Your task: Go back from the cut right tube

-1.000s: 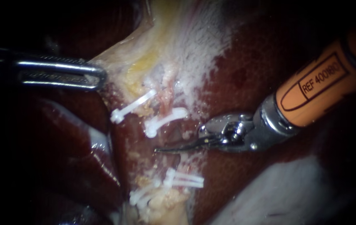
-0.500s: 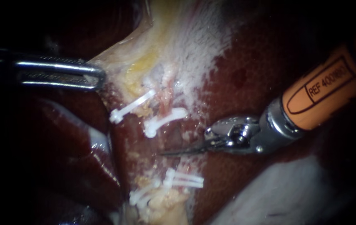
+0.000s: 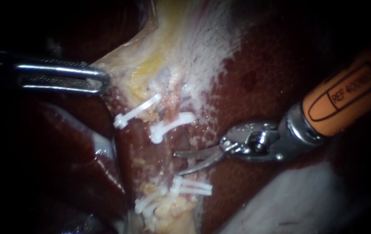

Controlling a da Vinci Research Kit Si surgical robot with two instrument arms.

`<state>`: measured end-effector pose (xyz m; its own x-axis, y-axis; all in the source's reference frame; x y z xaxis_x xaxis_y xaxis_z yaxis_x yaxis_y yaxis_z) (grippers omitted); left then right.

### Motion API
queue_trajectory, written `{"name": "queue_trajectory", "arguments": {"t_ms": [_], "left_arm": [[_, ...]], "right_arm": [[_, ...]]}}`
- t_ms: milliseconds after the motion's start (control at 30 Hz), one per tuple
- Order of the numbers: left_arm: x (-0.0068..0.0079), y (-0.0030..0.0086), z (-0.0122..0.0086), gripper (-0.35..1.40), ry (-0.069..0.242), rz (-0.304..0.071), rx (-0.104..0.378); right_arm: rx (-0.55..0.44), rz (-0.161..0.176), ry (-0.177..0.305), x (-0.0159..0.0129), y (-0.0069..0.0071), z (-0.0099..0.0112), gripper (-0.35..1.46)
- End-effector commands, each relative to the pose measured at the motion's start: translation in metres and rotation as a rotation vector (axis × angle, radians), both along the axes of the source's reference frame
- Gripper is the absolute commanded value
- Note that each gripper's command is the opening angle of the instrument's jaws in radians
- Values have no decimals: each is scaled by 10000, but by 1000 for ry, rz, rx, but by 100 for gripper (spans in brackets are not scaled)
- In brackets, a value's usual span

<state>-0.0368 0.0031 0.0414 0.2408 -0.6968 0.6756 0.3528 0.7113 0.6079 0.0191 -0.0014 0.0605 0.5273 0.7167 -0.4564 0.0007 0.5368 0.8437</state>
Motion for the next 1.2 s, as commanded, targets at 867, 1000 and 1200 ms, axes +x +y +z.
{"name": "queue_trajectory", "arguments": {"t_ms": [867, 1000, 1200], "left_arm": [[9, 9, 30, -35, 0, 3, -3], [8, 8, 33, -35, 0, 2, -5], [3, 5, 44, -35, 6, 4, -15]], "right_arm": [[-436, 33, 104, -58, 58, -56, 130], [-515, 38, 45, -58, 59, -59, 142], [-559, 2, -52, -58, 53, -66, 143]]}}
